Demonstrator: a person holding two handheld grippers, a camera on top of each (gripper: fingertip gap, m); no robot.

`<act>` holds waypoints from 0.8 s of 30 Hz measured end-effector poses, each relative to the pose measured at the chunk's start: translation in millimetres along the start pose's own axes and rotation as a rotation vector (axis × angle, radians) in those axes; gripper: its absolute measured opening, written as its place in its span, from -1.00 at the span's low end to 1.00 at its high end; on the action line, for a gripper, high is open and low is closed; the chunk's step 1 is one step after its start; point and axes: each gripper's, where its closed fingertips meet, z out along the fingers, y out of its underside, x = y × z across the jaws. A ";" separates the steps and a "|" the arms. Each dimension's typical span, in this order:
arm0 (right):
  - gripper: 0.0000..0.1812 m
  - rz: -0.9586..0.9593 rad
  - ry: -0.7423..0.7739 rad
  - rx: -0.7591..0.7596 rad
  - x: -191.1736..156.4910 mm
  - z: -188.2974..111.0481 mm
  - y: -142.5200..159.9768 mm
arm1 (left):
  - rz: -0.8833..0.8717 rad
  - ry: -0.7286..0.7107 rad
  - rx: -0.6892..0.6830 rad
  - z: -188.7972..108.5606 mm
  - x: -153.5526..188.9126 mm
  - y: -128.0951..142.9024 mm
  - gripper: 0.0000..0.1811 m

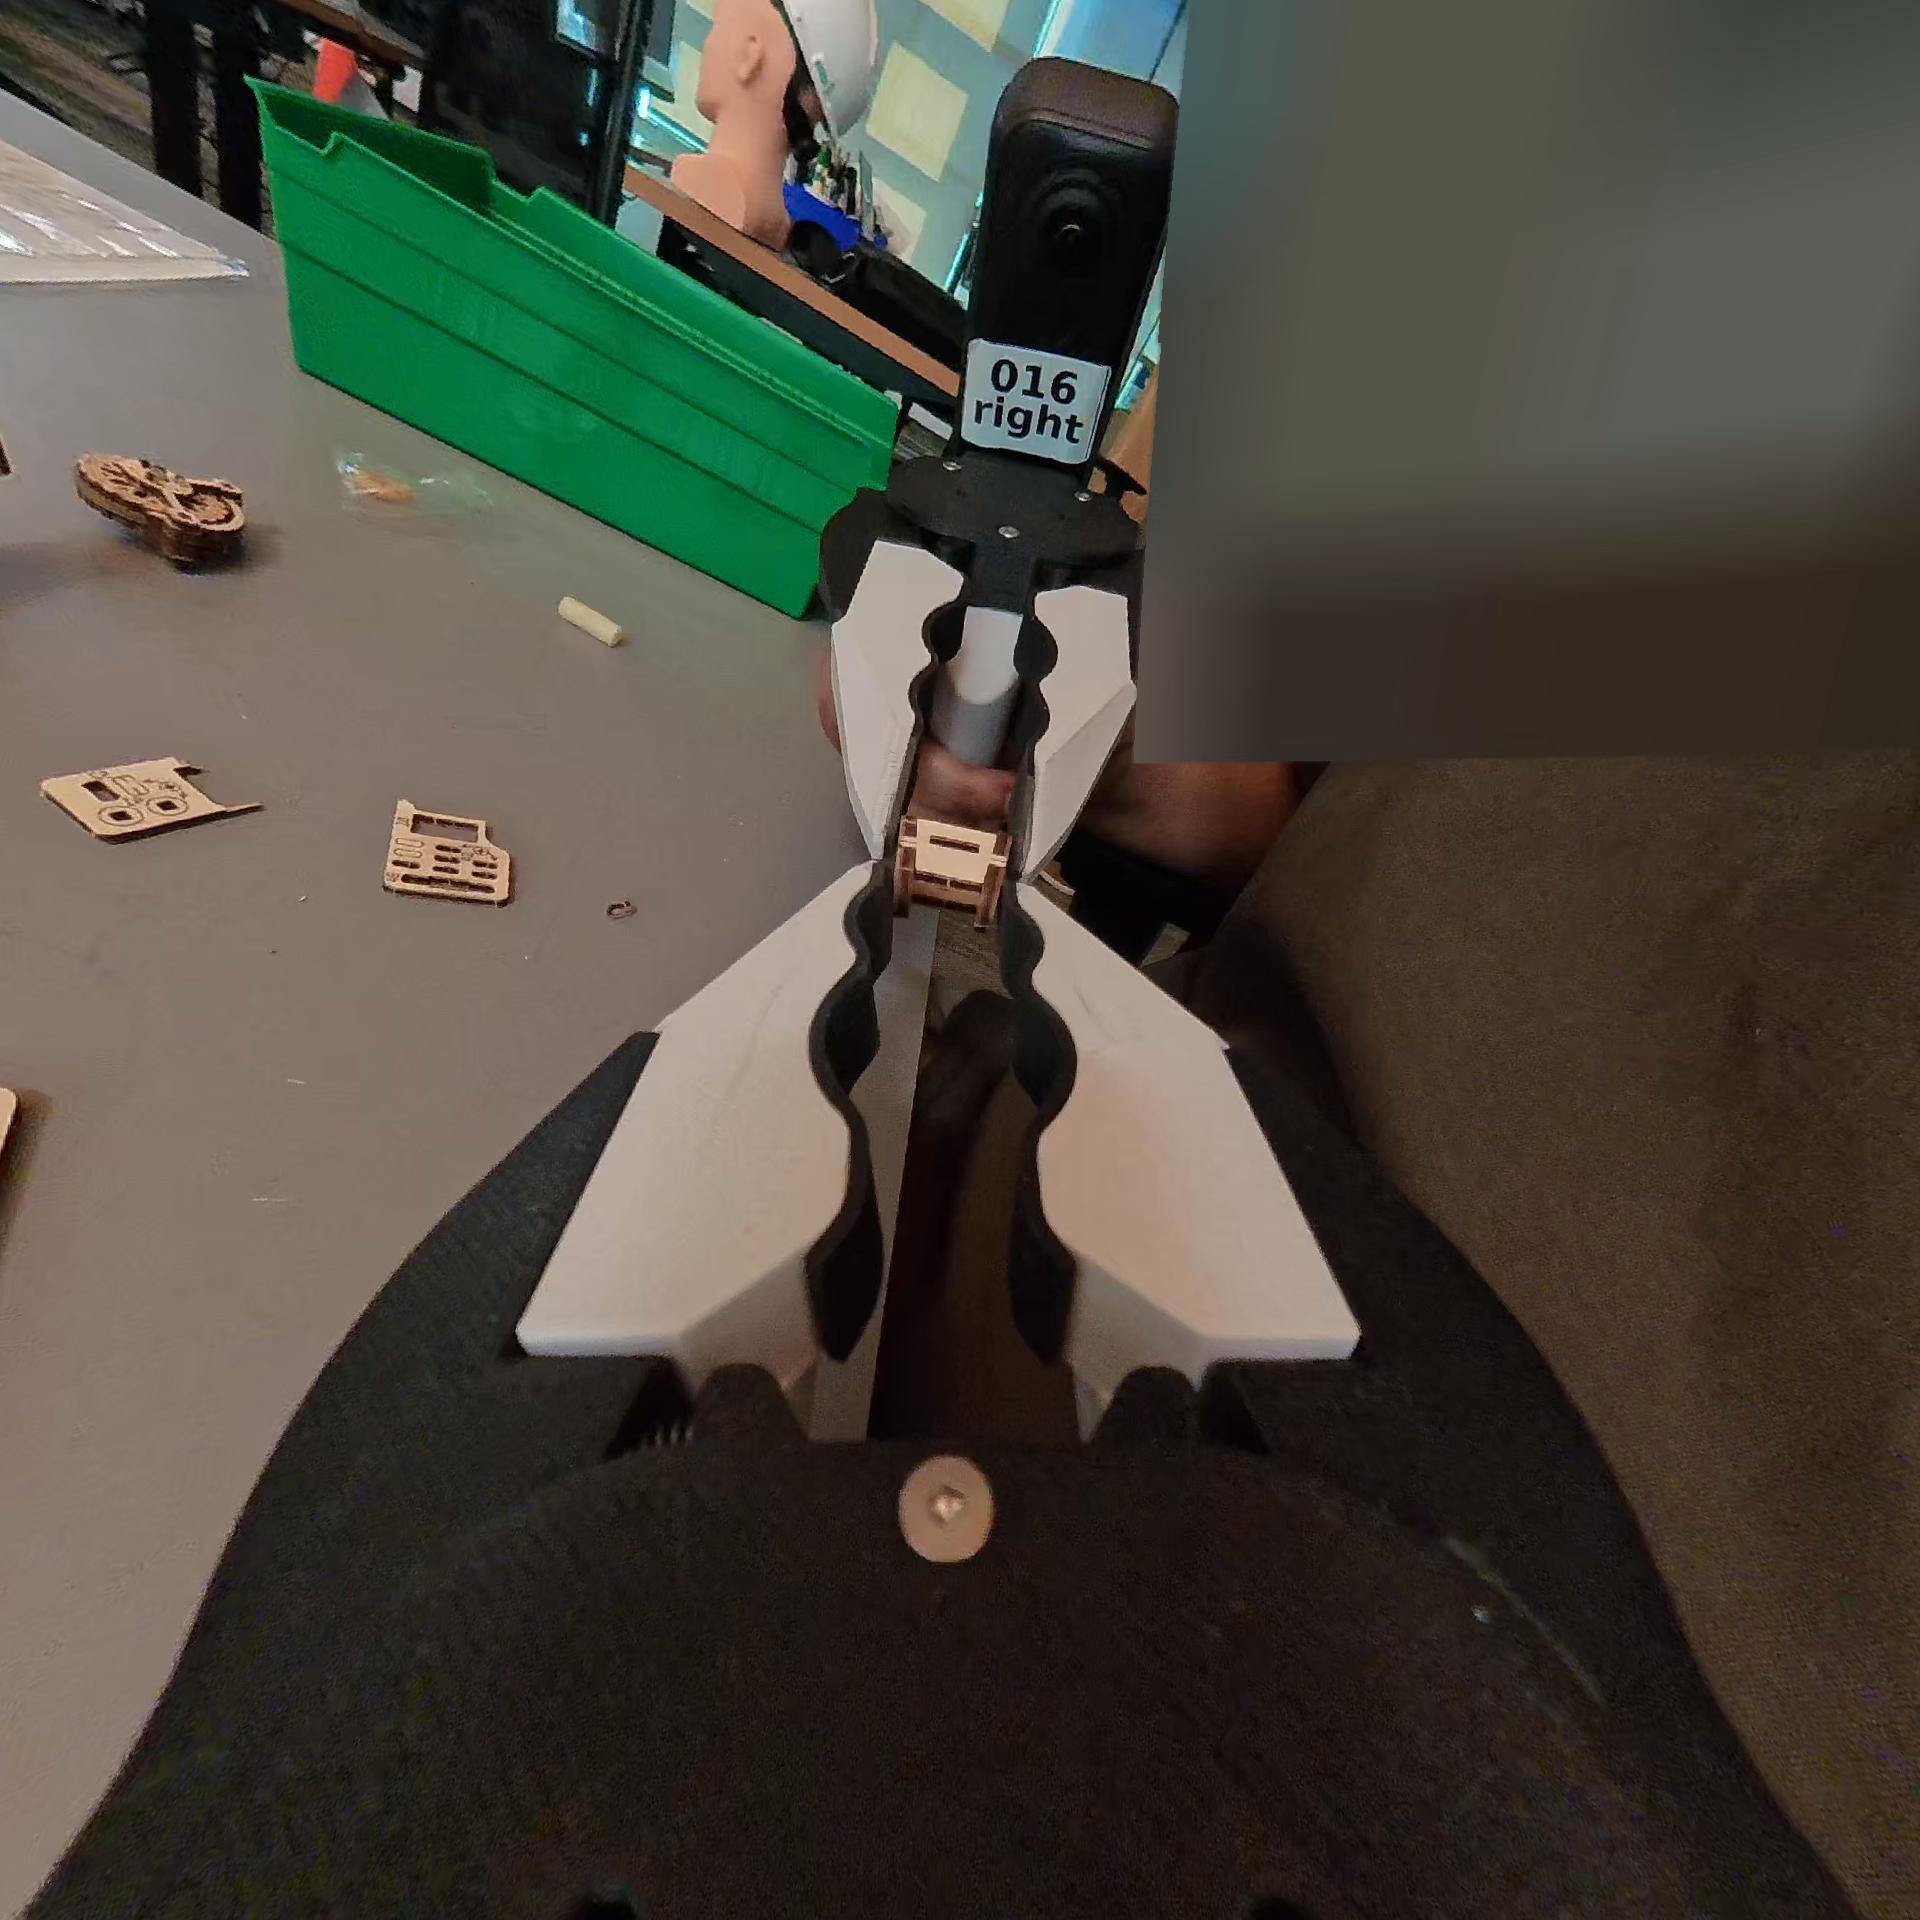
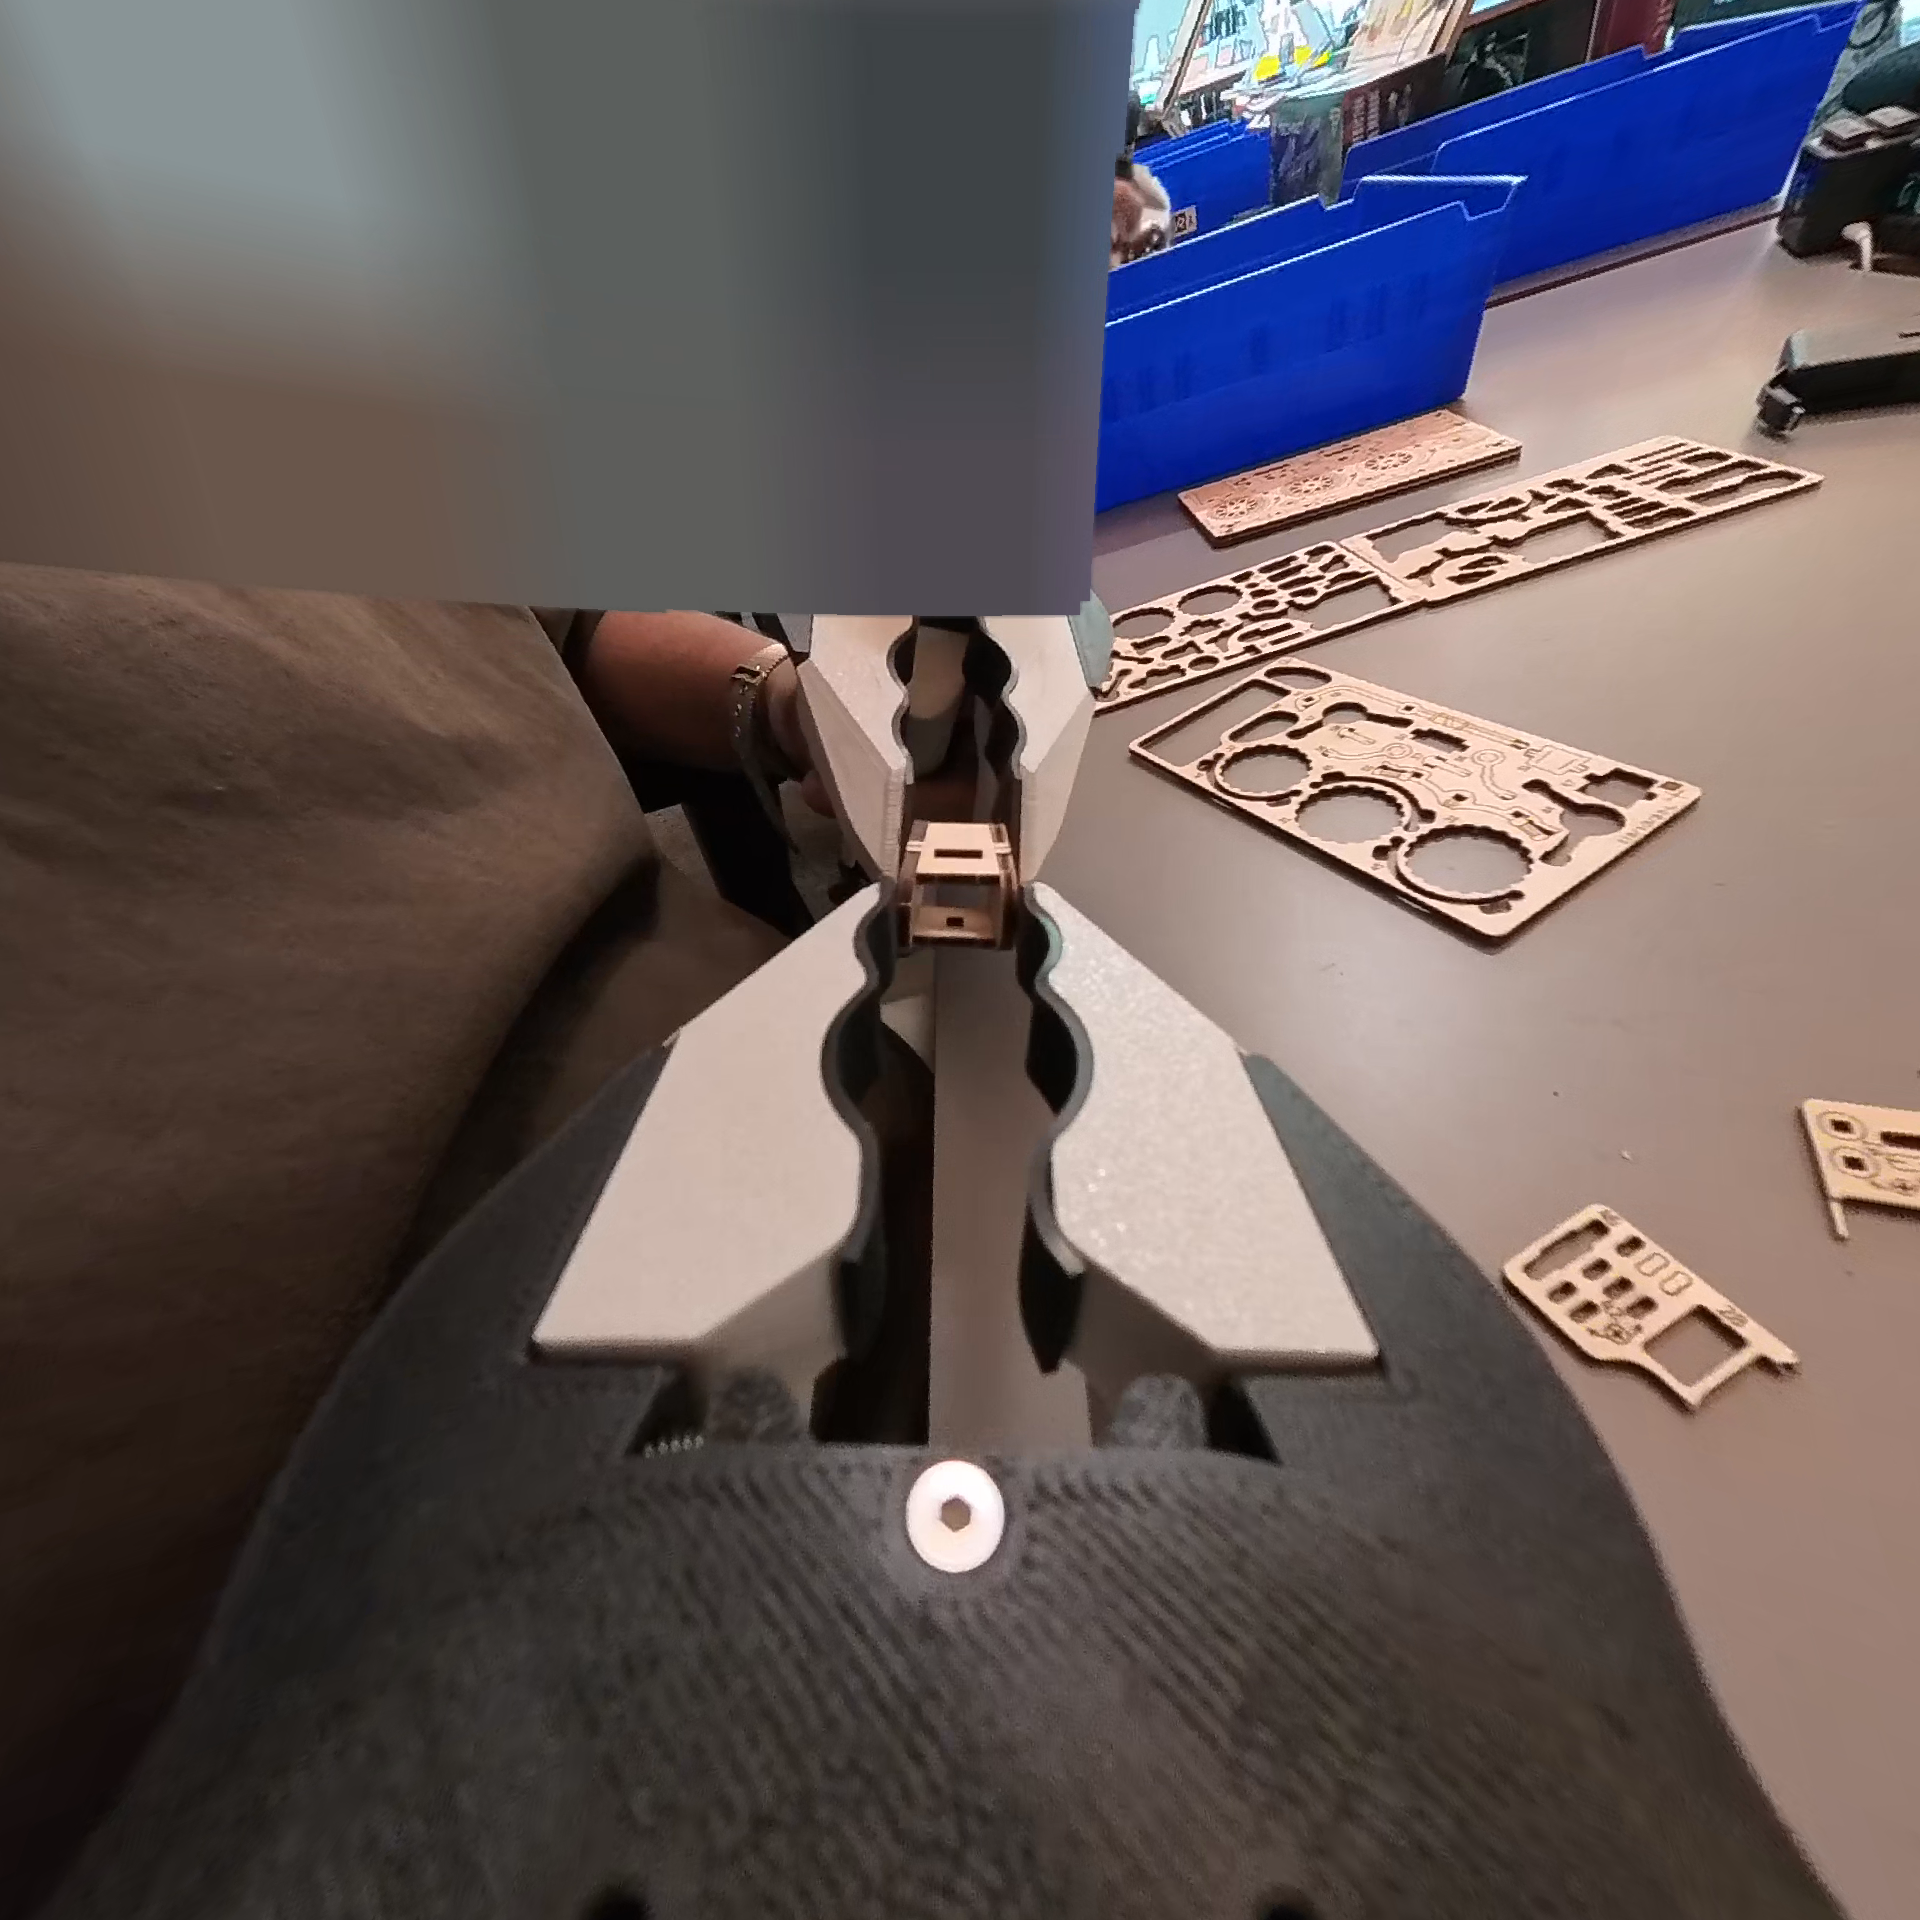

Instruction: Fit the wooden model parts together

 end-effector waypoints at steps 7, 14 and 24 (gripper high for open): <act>-0.77 0.011 -0.003 -0.005 0.5 0.1 0.9 | 0.008 -0.007 -0.004 0.3 -0.5 0.6 -0.79; -0.77 0.102 -0.029 0.022 3.1 -0.7 -0.7 | 0.111 -0.068 -0.024 0.0 -3.3 1.5 -0.60; -0.77 0.629 -0.225 0.024 6.1 2.3 14.7 | 0.451 -0.176 -0.056 -1.4 2.4 3.5 -0.62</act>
